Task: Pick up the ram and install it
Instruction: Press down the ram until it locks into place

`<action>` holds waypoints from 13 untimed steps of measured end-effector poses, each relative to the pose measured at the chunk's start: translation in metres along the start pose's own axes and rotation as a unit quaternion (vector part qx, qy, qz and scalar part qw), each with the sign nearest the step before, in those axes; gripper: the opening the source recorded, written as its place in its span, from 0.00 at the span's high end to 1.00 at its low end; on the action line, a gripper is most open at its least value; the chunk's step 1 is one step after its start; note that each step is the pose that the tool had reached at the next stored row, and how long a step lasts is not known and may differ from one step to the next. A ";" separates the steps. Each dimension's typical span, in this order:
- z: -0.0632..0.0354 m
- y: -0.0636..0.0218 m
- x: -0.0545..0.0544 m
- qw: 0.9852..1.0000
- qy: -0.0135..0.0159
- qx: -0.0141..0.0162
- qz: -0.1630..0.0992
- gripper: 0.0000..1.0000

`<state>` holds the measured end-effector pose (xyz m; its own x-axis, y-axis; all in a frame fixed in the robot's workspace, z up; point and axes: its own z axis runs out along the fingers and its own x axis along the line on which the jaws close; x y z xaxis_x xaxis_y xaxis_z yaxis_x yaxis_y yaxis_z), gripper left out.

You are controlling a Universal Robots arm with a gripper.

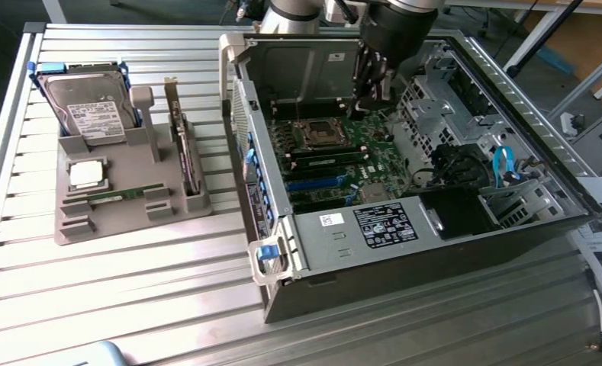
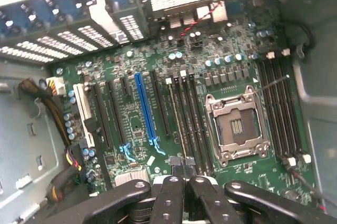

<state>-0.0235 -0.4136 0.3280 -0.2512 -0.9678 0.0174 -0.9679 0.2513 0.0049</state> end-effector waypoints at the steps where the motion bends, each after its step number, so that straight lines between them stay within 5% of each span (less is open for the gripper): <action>1: 0.0000 0.0000 0.000 1.000 0.000 0.000 0.008 0.89; 7: 0.0000 0.0000 0.000 0.998 0.000 -0.001 0.056 0.89; 13: 0.0000 0.0000 0.000 0.995 0.000 -0.002 0.102 0.89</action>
<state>-0.0234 -0.4136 0.3280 -0.4419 -0.8969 0.0174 -0.8970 0.4420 0.0049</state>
